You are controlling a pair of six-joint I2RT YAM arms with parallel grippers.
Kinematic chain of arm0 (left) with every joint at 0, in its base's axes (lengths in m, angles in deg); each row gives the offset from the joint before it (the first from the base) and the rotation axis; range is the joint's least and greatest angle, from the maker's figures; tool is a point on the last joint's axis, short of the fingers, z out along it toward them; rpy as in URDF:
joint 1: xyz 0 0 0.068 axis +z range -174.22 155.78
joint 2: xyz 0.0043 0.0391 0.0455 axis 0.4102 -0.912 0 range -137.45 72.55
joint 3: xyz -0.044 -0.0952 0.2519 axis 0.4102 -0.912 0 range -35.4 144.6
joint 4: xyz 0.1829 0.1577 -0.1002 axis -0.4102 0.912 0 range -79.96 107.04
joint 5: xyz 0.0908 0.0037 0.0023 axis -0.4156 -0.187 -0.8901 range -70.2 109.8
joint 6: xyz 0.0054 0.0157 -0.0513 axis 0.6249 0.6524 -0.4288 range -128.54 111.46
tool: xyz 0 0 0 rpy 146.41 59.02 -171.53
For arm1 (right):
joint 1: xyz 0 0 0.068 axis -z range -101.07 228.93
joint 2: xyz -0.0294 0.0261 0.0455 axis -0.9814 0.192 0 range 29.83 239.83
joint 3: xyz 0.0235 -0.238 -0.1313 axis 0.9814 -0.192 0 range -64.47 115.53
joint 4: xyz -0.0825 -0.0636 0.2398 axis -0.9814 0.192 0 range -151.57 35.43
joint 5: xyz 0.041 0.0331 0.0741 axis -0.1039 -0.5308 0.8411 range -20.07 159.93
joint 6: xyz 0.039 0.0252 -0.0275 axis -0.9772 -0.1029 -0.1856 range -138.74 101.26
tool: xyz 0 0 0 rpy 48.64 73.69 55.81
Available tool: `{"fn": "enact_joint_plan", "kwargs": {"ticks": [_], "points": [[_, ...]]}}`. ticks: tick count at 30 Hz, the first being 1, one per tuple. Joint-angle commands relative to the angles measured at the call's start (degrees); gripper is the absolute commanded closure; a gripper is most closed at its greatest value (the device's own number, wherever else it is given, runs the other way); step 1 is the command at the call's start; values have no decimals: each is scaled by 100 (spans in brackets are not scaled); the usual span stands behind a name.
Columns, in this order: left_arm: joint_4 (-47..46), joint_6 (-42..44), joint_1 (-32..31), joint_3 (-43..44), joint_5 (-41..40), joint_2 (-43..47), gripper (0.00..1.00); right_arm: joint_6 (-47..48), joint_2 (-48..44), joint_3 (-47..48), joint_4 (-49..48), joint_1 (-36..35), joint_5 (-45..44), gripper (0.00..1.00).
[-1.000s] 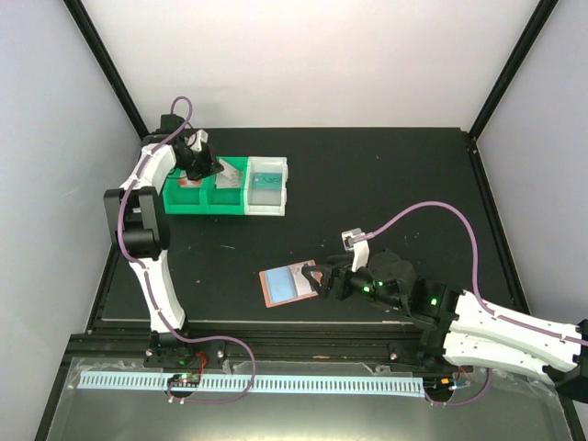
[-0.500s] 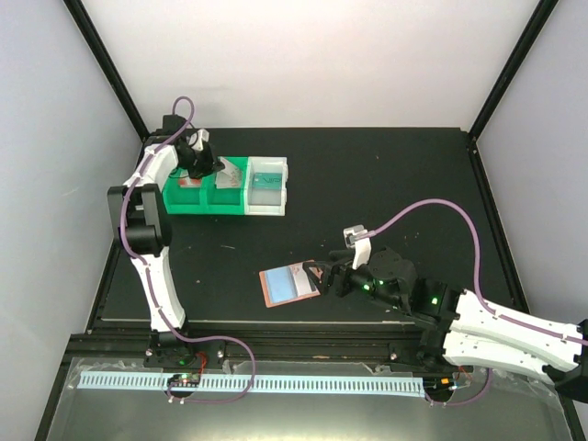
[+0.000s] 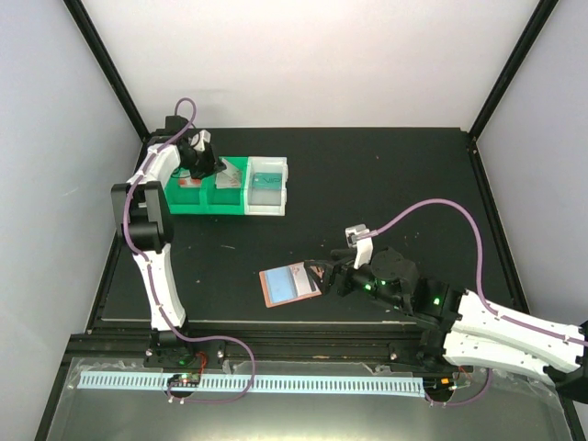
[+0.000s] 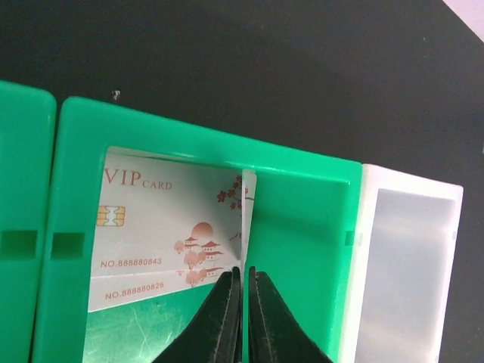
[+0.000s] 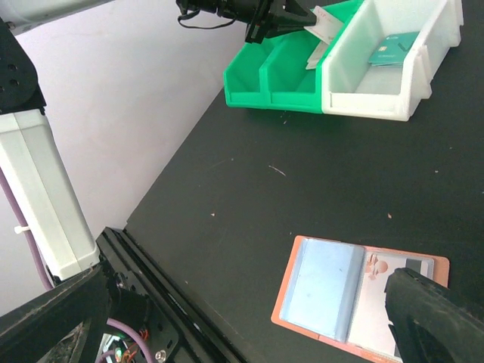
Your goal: Take the credit cards out of the card holder
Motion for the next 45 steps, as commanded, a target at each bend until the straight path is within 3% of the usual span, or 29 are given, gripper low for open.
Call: {"fn": "enact_joint_plan", "kwargs": {"ticks": [1, 16, 23, 37, 42, 44, 45], "points": [[-25, -7, -51, 362, 88, -187, 92, 96, -150, -30, -36, 10, -251, 0], [287, 33, -58, 617, -35, -60, 79, 324, -191, 86, 82, 15, -101, 0], [193, -51, -56, 640, 131, 105, 57, 403, -128, 269, 336, 14, -111, 0], [610, 111, -56, 1026, 229, 317, 40, 381, -21, 379, 528, 11, 80, 0], [620, 180, -47, 653, 396, 736, 20, 239, 43, 384, 684, 15, -175, 2], [602, 231, -44, 391, 437, 965, 2, 150, 144, 440, 844, 10, -310, 2], [615, 245, -45, 292, 441, 1075, 1, 155, 207, 489, 935, 11, -311, 2]]}}
